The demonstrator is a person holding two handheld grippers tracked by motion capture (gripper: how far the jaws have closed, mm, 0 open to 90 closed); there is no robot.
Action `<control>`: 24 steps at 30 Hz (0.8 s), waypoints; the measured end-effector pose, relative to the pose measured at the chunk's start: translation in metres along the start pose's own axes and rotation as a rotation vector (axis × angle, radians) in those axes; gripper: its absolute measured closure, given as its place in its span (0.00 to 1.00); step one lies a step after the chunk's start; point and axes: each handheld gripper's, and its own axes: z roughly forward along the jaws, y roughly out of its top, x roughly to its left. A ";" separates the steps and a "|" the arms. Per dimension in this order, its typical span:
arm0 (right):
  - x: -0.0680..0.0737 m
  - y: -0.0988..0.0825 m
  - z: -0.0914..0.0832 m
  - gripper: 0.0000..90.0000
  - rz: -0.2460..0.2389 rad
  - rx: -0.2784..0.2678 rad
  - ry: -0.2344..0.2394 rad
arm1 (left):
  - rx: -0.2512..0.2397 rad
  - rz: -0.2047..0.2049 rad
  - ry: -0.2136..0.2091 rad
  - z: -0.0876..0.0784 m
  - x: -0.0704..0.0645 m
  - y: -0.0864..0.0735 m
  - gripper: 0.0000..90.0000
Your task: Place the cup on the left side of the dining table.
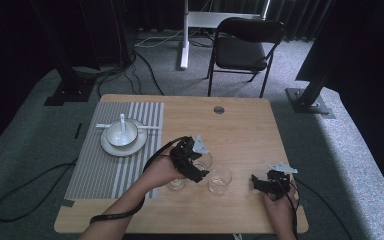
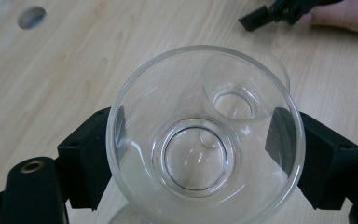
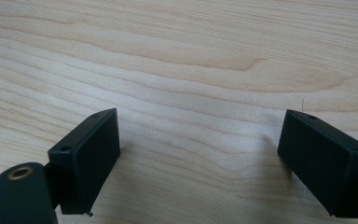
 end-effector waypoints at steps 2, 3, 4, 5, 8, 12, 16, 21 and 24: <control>0.000 0.000 0.000 0.14 0.000 0.000 0.000 | -0.010 -0.002 0.004 -0.006 0.001 0.001 0.21; 0.000 0.000 0.000 0.14 0.000 0.000 0.000 | -0.010 0.002 0.006 -0.009 0.002 0.002 0.21; 0.000 0.000 0.000 0.14 -0.002 -0.001 0.000 | -0.019 -0.004 0.012 -0.012 0.003 0.002 0.21; 0.000 0.000 0.000 0.14 -0.001 -0.001 0.000 | -0.020 -0.010 0.017 -0.015 0.005 0.002 0.21; 0.000 0.000 0.000 0.14 -0.001 -0.001 0.000 | -0.022 -0.016 0.034 -0.022 0.009 0.000 0.21; 0.000 0.000 0.000 0.14 -0.001 0.000 0.000 | -0.023 -0.024 0.054 -0.033 0.015 -0.006 0.21; 0.000 0.000 0.000 0.14 -0.001 -0.001 -0.001 | -0.027 -0.048 0.083 -0.045 0.023 -0.016 0.21; 0.000 0.000 0.000 0.14 -0.001 -0.001 -0.001 | -0.030 -0.091 0.109 -0.059 0.035 -0.032 0.21; 0.000 0.000 0.000 0.14 -0.002 -0.001 -0.001 | -0.019 -0.105 0.132 -0.066 0.040 -0.042 0.21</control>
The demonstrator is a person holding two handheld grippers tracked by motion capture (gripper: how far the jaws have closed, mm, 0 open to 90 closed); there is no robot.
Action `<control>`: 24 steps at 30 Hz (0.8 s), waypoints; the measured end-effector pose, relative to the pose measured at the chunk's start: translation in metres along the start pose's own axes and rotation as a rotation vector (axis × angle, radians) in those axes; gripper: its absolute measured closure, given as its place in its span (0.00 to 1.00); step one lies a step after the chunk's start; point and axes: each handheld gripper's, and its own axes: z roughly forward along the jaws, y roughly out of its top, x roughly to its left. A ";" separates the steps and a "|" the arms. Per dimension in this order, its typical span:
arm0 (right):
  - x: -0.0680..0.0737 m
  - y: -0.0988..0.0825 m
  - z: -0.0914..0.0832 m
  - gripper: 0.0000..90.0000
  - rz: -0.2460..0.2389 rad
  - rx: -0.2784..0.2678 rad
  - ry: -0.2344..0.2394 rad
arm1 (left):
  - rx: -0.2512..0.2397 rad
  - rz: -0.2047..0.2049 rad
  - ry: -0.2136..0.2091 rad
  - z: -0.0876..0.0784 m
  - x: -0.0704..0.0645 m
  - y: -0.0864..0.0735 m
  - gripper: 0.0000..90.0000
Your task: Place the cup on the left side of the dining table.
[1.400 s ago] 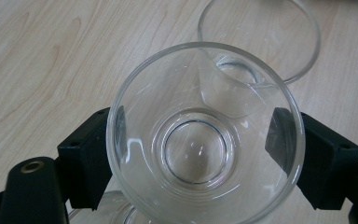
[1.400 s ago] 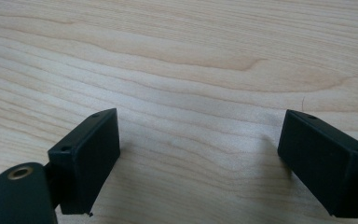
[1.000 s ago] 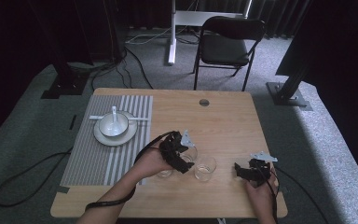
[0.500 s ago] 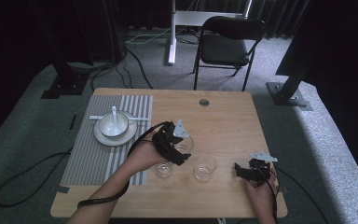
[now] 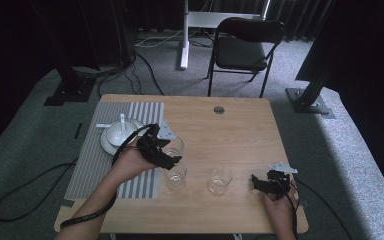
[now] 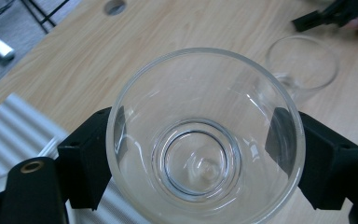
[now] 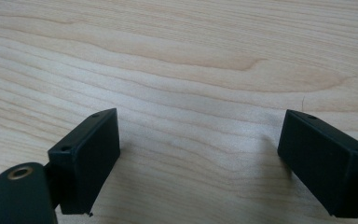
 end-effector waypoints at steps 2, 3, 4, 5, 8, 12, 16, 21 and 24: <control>0.000 0.000 0.000 0.14 0.002 0.001 0.000 | 0.005 -0.015 0.007 -0.004 0.005 -0.006 0.21; 0.000 0.000 0.000 0.14 0.002 0.001 0.000 | 0.007 -0.015 0.009 -0.005 0.007 -0.010 0.21; 0.000 0.000 0.000 0.14 0.002 0.001 0.000 | 0.008 -0.024 0.017 -0.007 0.008 -0.013 0.21; 0.000 0.000 0.000 0.14 0.002 0.001 0.000 | 0.014 -0.030 0.023 -0.009 0.011 -0.018 0.21; 0.000 0.000 0.000 0.14 0.001 0.001 0.000 | 0.021 -0.047 0.038 -0.013 0.017 -0.028 0.21; 0.000 0.000 0.000 0.14 0.001 0.001 0.000 | 0.032 -0.080 0.059 -0.017 0.025 -0.041 0.21; 0.000 0.000 0.000 0.14 0.001 0.001 0.000 | 0.044 -0.114 0.070 -0.017 0.034 -0.055 0.21; 0.000 0.000 0.000 0.14 0.002 0.001 0.000 | 0.065 -0.137 0.083 -0.017 0.039 -0.072 0.21; 0.000 0.000 0.000 0.14 0.004 0.000 0.000 | 0.065 -0.160 0.095 -0.017 0.043 -0.082 0.21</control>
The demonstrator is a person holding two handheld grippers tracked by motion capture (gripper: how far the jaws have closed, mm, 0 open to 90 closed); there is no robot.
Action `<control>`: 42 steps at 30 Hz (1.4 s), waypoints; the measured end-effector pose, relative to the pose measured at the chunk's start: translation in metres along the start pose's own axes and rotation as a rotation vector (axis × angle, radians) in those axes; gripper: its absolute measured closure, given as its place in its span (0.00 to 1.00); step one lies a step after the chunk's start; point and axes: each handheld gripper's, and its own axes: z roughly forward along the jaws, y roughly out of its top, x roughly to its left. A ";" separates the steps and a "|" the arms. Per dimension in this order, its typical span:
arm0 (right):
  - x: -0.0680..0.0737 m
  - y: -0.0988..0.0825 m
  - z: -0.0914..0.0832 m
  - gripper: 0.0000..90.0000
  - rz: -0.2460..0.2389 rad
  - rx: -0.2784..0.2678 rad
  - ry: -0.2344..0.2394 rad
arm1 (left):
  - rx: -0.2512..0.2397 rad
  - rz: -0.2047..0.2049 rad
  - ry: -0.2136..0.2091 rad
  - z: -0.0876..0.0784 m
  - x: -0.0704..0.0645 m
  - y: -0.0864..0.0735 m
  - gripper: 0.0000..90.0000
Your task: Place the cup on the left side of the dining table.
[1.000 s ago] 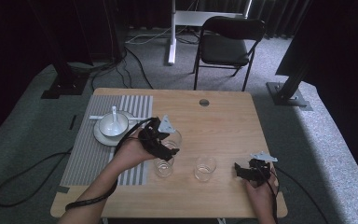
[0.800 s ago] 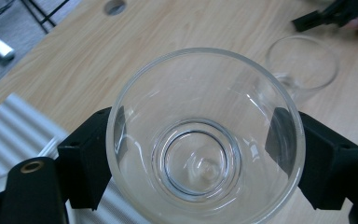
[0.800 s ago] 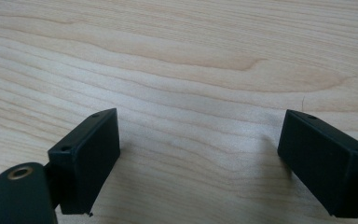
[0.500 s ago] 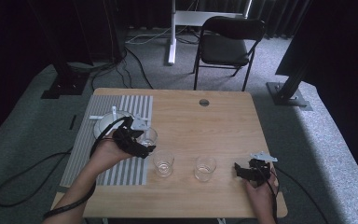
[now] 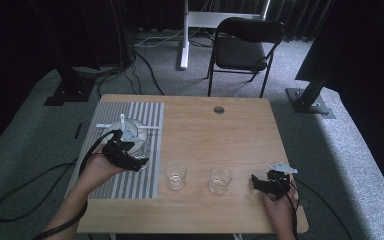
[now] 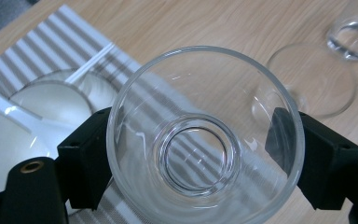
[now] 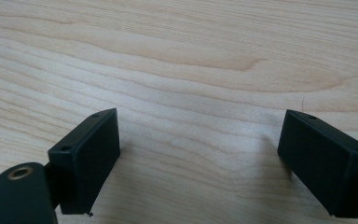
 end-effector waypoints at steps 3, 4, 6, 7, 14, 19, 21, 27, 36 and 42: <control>0.000 0.000 0.000 0.14 -0.001 0.000 0.000 | 0.002 -0.021 0.011 0.000 0.006 -0.010 0.21; 0.000 0.000 0.000 0.14 -0.001 0.000 0.000 | 0.006 -0.033 0.017 0.001 0.009 -0.014 0.21; 0.000 0.000 0.000 0.14 -0.002 0.000 0.000 | 0.002 -0.052 0.024 0.001 0.013 -0.020 0.21; 0.000 0.000 0.000 0.14 -0.001 0.000 0.000 | 0.004 -0.060 0.027 0.002 0.014 -0.023 0.21; 0.000 0.000 0.000 0.14 -0.001 0.001 0.000 | 0.042 -0.094 0.049 0.016 0.022 -0.043 0.21; 0.000 0.000 0.000 0.14 -0.002 0.000 0.000 | 0.063 -0.116 0.025 0.027 0.028 -0.054 0.21; 0.000 0.000 0.000 0.14 -0.002 0.000 0.000 | 0.068 -0.123 0.029 0.031 0.029 -0.058 0.21; 0.000 0.000 0.000 0.14 -0.001 0.001 0.000 | 0.087 -0.139 0.029 0.041 0.032 -0.068 0.21; 0.000 0.000 0.000 0.14 -0.001 0.000 0.000 | 0.080 -0.167 0.014 0.048 0.036 -0.078 0.21; 0.000 0.000 0.000 0.14 -0.001 0.000 0.000 | 0.065 -0.162 0.020 0.047 0.034 -0.081 0.20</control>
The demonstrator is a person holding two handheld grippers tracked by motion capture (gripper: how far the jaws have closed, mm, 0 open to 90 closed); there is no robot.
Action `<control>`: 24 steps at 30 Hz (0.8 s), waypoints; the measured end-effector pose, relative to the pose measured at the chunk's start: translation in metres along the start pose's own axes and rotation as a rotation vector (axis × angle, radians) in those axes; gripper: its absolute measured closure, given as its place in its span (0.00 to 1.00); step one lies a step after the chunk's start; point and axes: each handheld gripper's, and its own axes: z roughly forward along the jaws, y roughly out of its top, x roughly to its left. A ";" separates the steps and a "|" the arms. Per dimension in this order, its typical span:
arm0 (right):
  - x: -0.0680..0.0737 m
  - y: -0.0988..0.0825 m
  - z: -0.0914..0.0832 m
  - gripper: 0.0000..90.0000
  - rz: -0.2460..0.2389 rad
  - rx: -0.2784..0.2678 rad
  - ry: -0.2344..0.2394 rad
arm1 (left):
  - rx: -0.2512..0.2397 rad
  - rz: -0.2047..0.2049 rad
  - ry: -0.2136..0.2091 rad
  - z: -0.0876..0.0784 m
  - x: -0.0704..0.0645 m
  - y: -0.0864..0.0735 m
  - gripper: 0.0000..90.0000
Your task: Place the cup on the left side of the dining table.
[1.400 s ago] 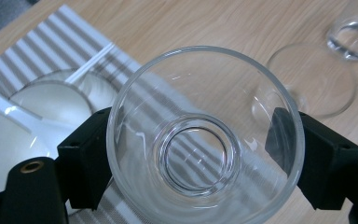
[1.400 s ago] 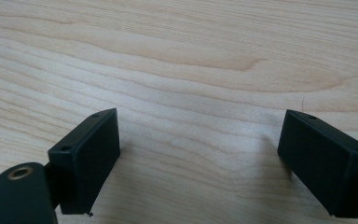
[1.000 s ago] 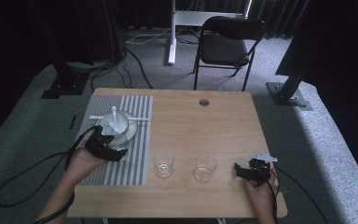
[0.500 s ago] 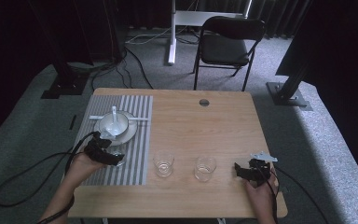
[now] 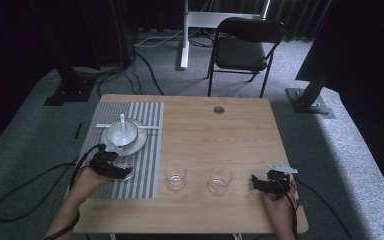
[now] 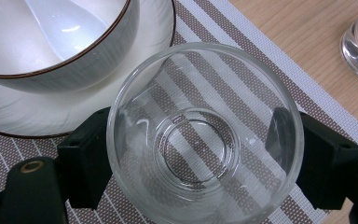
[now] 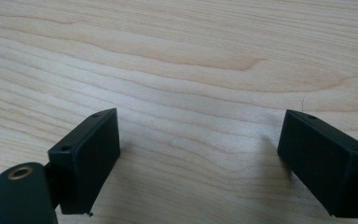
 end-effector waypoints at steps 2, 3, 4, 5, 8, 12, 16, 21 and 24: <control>0.000 0.000 0.000 0.14 0.001 0.000 0.000 | -0.004 -0.006 0.000 0.000 0.000 -0.001 0.20; 0.000 0.000 0.000 0.14 0.000 0.000 0.000 | -0.009 -0.007 0.003 0.000 0.000 -0.001 0.20; 0.000 0.000 0.000 0.14 0.000 0.000 0.000 | -0.011 -0.006 0.004 0.000 0.000 -0.002 0.20; 0.000 0.000 0.000 0.14 0.000 0.000 0.000 | -0.017 -0.011 0.000 0.000 0.000 -0.003 0.20; 0.000 0.000 0.000 0.14 0.000 0.000 0.000 | -0.033 -0.029 -0.009 -0.001 0.000 -0.004 0.19; 0.000 0.000 0.000 0.14 0.000 0.000 0.000 | -0.028 -0.019 -0.009 0.000 -0.002 -0.005 0.10; 0.000 0.000 0.000 0.14 0.000 0.000 0.000 | -0.025 -0.029 -0.023 0.002 -0.003 -0.010 0.00; 0.000 0.000 0.000 0.14 0.001 0.000 0.000 | -0.066 -0.017 -0.006 0.004 -0.009 -0.020 0.00; 0.000 0.000 0.000 0.14 0.001 0.000 0.000 | -0.077 -0.018 0.018 0.007 -0.013 -0.027 0.00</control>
